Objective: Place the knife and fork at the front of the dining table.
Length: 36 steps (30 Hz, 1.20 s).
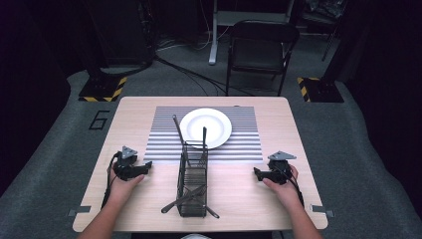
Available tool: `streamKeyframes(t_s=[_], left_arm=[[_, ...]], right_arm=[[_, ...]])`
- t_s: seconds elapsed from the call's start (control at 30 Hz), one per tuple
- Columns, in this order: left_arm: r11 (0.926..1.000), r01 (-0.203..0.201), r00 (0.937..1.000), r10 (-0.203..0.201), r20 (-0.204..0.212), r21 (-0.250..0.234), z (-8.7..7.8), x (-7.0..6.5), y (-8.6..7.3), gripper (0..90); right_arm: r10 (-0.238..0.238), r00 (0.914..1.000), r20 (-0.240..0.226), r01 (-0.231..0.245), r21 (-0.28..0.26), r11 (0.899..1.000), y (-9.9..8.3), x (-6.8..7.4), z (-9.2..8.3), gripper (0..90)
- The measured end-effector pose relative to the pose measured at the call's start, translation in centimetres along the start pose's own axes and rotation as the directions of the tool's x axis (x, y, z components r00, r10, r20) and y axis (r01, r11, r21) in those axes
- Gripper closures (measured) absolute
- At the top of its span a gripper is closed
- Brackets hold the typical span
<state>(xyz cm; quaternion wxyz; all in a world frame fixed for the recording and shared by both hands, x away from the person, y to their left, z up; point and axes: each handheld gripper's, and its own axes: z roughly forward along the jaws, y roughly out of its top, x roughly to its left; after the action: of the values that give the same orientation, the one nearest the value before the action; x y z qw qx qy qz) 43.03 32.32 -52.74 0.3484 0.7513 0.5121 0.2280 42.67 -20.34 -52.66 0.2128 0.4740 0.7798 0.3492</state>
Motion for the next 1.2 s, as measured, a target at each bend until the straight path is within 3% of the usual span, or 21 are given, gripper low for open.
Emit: streamKeyframes(t_s=[0.23,0.27,1.2], left_arm=[[1.0000,0.000,1.0000,0.000,-0.003,-0.001,-0.08,-0.04,-0.07,29.4],[1.0000,0.000,1.0000,0.000,-0.002,-0.002,-0.09,-0.02,-0.09,29.4],[1.0000,-0.008,0.9999,0.008,0.013,0.001,0.09,0.64,0.12,29.6]], right_arm=[[-0.012,0.9999,-0.003,0.012,0.016,1.000,0.19,0.30,0.31,10.1],[0.005,1.0000,0.000,-0.005,0.016,1.000,0.23,0.43,0.35,9.8],[-0.023,0.9993,-0.029,0.023,0.011,1.000,0.39,0.21,0.45,14.3]])
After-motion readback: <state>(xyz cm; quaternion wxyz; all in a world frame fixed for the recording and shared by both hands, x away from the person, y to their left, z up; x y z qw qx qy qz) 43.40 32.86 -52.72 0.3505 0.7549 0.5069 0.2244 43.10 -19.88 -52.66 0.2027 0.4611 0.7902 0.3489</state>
